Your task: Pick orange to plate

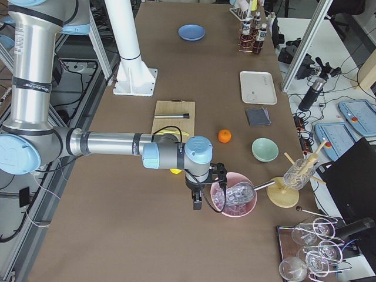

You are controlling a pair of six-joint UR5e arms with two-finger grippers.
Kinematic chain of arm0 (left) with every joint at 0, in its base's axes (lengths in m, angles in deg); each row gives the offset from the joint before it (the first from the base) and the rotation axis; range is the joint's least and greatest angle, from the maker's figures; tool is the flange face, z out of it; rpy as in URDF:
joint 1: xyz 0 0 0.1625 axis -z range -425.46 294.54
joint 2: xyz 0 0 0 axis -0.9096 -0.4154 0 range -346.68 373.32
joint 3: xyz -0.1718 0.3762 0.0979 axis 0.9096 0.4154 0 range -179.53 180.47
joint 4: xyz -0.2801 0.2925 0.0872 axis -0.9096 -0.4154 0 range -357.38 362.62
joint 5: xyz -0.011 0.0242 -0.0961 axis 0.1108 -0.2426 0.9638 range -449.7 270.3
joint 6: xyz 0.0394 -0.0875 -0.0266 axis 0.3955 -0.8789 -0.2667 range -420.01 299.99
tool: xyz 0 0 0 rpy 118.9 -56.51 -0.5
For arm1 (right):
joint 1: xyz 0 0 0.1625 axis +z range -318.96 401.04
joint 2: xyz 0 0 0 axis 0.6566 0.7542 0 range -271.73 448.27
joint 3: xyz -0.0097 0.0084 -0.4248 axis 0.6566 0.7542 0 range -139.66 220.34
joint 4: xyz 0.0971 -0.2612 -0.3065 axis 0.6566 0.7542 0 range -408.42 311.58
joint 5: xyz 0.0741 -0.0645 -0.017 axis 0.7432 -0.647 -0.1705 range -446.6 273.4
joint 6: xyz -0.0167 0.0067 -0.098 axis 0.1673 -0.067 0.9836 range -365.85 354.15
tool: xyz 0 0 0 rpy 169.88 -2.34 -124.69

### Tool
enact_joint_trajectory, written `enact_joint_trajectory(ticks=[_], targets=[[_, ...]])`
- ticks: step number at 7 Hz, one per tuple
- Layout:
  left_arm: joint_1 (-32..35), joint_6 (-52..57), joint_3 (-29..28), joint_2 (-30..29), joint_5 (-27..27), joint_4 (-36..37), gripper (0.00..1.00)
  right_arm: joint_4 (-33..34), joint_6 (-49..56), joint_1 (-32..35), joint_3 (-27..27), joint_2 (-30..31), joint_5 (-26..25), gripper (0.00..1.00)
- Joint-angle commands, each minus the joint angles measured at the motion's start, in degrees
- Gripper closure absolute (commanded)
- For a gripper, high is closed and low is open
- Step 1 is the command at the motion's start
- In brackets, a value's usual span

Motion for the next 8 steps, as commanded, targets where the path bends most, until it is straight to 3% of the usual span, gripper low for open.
enact_joint_trajectory(ticks=[1,2,3,4,5,6,7,8], targets=[[0.2,-0.5,0.0,-0.11,9.21,-0.96,0.02,-0.17,-0.09,0.0,-0.44,0.0,0.79,0.0],[0.37,-0.41,0.52,0.41,15.98,-4.44,0.02,-5.14,-0.26,-0.09,-0.44,0.0,5.06,0.0],[0.37,-4.16,0.18,0.5,17.0,-11.18,0.02,-13.1,-0.44,0.0,-0.35,0.17,6.23,0.0],[0.29,-9.33,-0.17,0.15,16.75,-18.73,0.02,-15.97,-1.83,-0.09,-0.35,-0.61,6.07,0.0],[-2.33,-13.9,-1.05,-1.77,16.75,-22.11,0.02,-16.52,-12.2,-2.52,-1.66,-1.66,6.33,0.0],[-3.05,-14.38,-1.75,0.3,13.79,-24.49,0.01,-16.52,-19.18,-6.29,-4.54,-1.84,4.59,0.0],[-7.41,-16.04,-1.76,1.89,4.45,-26.86,0.01,-16.52,-25.95,-10.94,-6.05,-2.37,3.18,0.0],[-9.8,-19.28,-2.28,2.51,2.18,-27.24,0.02,-16.52,-34.19,-14.73,-7.11,-4.64,2.47,0.01]])
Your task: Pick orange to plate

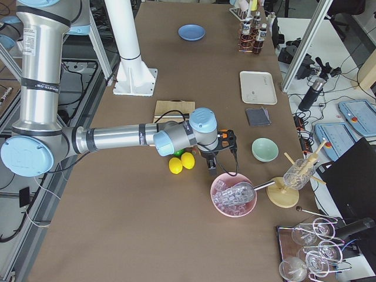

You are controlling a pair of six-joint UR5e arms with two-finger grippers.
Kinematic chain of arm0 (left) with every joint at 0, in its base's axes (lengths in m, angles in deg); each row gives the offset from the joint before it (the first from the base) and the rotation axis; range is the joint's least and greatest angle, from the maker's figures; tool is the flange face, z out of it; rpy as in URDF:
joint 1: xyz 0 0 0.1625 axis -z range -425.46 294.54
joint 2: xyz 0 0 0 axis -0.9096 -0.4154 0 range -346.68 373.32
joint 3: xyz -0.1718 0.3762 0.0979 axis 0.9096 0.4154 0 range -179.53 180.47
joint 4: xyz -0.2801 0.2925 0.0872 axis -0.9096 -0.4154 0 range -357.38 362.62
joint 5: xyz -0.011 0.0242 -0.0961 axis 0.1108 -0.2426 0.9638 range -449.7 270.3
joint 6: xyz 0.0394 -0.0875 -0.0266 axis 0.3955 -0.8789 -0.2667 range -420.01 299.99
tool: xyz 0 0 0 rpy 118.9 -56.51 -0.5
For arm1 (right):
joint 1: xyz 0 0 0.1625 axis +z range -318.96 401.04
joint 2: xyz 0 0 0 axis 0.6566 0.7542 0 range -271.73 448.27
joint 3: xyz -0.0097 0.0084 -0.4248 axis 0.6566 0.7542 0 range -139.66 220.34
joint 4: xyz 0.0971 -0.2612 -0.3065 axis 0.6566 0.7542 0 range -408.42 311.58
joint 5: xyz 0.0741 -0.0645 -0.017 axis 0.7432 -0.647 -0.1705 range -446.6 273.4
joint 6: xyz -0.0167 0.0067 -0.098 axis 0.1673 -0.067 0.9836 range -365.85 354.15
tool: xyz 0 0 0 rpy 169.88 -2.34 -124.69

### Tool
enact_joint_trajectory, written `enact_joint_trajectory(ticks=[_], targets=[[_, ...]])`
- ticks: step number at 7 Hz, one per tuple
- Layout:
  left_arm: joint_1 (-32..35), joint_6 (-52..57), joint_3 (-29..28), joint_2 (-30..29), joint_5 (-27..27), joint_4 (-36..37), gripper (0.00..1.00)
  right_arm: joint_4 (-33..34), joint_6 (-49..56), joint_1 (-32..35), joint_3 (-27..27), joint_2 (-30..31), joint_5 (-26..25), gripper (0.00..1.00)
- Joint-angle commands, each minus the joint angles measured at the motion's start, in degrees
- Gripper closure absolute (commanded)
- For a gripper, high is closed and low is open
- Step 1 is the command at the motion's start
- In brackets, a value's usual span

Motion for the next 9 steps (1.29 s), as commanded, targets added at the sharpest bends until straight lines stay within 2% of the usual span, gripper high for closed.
enact_joint_trajectory(ticks=[1,2,3,4,5,9], targets=[[-5.36,-3.91,-3.63,2.13,-4.88,-5.33,0.02,-0.16,-14.42,-9.62,-3.27,-2.17,-5.5,0.01],[-7.21,-6.01,-10.62,2.14,-4.88,-14.86,0.02,-0.33,-17.77,-12.8,-4.16,-2.69,-6.84,0.01],[-10.97,-13.69,-15.56,2.14,-4.88,-25.65,0.02,-3.47,-18.67,-14.31,-3.64,-2.61,-8.08,0.01],[-14.66,-19.59,-18.83,2.14,-6.71,-33.51,0.02,-4.2,-18.68,-14.76,-3.55,-2.44,-8.09,0.01],[-17.83,-23.13,-19.74,2.14,-7.59,-37.33,0.02,-4.29,-18.6,-14.94,-3.55,-2.35,-8.09,0.01],[-23.83,-26.07,-20.53,2.93,-7.6,-43.33,0.03,-4.38,-18.51,-15.3,-3.55,-2.35,-8.97,0.0]])
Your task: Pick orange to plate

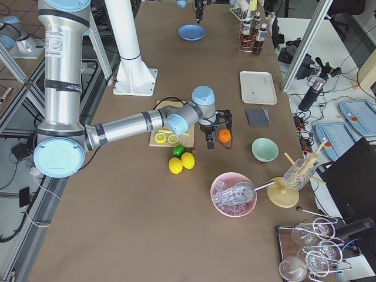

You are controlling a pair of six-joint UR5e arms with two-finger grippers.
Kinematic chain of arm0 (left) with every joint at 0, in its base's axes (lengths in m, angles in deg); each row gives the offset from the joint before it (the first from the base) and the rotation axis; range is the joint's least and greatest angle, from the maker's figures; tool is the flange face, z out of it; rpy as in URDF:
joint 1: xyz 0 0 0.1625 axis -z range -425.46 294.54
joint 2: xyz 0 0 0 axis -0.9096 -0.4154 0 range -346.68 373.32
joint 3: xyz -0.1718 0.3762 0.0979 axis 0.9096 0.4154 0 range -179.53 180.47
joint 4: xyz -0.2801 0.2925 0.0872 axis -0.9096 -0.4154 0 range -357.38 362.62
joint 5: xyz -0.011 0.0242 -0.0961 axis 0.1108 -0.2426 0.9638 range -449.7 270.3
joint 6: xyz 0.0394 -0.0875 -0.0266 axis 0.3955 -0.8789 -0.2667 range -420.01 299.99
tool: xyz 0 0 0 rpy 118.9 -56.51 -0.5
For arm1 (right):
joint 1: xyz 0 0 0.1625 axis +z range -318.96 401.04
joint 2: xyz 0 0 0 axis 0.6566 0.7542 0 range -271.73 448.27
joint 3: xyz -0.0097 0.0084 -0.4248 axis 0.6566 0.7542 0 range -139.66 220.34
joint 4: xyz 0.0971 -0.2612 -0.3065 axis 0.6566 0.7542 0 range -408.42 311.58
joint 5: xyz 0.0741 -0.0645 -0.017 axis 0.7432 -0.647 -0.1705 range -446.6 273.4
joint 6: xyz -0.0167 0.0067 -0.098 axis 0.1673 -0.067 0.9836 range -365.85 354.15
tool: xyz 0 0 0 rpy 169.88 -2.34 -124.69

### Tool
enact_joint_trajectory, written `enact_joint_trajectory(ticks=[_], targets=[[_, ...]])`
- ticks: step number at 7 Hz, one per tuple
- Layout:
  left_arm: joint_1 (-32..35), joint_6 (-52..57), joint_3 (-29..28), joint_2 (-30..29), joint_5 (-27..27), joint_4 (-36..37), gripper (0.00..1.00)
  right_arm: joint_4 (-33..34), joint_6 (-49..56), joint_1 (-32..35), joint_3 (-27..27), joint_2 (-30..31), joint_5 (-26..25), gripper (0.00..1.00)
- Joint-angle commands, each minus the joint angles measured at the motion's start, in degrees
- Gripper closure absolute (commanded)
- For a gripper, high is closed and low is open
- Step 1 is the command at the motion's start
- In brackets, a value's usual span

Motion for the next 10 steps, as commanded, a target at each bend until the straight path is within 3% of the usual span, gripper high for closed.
enact_joint_trajectory(ticks=[1,2,3,4,6,7,8,9,10], targets=[[-2.71,-0.52,-0.32,0.39,0.02,-2.59,0.07,-0.02,0.03,-0.06,0.03,-0.05,-0.11,0.0],[-3.94,-0.43,-0.32,0.65,-0.07,-3.64,0.12,-0.02,0.03,-0.06,0.11,0.03,-0.11,0.0],[-4.65,-0.43,-0.67,0.65,0.02,-4.35,0.27,-0.02,0.03,-0.06,0.2,-0.05,-0.11,0.0],[-5.18,-0.51,-1.97,0.65,0.02,-6.27,0.35,-0.02,0.12,-0.06,0.2,-0.06,-0.37,0.0],[-5.27,-0.08,-2.43,0.65,0.02,-6.46,0.38,-0.02,0.12,-0.06,0.29,-0.06,-0.72,0.0],[-5.27,-0.08,-2.6,0.65,0.02,-6.46,0.52,-0.02,0.12,-0.06,0.2,-0.06,-0.72,0.0],[-5.27,-0.42,-2.6,0.65,0.02,-6.81,0.91,-0.02,0.12,-0.06,0.2,-0.06,-0.72,0.0],[-5.27,-0.69,-2.43,1.09,0.54,-7.86,1.0,-0.02,0.12,-0.06,0.2,-0.06,-0.72,0.0],[-5.1,-0.78,-1.99,1.18,2.03,-8.13,1.0,-0.02,0.12,-0.06,0.2,-0.06,-0.72,0.0]])
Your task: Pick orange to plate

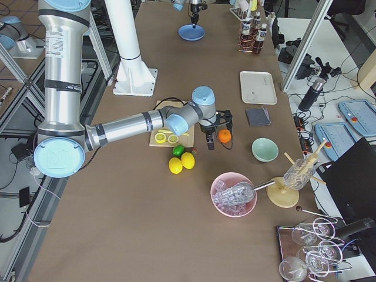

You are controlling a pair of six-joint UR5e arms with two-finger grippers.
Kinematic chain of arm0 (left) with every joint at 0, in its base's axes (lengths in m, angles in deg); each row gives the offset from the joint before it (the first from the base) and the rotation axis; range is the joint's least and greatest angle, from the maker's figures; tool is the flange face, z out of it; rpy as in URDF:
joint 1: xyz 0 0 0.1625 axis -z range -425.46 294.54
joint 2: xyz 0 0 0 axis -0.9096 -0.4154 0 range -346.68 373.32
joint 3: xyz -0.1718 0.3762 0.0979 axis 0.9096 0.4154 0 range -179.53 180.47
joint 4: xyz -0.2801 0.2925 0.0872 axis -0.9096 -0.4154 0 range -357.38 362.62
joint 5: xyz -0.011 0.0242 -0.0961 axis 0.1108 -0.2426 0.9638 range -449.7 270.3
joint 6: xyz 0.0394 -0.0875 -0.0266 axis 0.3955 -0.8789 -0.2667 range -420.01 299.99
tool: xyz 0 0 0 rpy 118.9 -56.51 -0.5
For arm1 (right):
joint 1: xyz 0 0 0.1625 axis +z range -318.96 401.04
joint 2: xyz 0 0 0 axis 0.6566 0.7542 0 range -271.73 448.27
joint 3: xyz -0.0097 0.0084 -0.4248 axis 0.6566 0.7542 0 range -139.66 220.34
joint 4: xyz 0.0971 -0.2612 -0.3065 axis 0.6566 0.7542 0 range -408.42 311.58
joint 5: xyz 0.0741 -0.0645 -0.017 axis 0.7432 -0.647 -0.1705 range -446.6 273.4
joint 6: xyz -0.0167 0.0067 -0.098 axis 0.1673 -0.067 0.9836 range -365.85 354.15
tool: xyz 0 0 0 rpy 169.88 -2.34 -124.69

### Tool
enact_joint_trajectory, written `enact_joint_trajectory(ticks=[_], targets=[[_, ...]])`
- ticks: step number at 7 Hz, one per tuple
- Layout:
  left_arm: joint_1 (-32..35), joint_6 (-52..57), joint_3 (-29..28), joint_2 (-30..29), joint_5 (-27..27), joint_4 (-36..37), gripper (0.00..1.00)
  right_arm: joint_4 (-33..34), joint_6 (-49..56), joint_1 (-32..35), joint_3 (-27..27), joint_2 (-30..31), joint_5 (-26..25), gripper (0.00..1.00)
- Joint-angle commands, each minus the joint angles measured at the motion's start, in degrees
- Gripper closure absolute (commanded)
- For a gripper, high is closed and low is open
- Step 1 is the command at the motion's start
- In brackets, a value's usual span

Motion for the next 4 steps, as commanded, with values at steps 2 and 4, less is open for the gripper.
enact_joint_trajectory(ticks=[2,4], targets=[[3.53,-2.89,1.51,-1.01,10.72,-0.31,1.0,0.0,0.0,0.0,-0.01,0.0,0.0,0.0],[6.9,-18.9,7.72,-5.74,14.11,0.39,1.0,0.0,-0.09,0.0,-0.01,-0.09,0.0,0.0]])
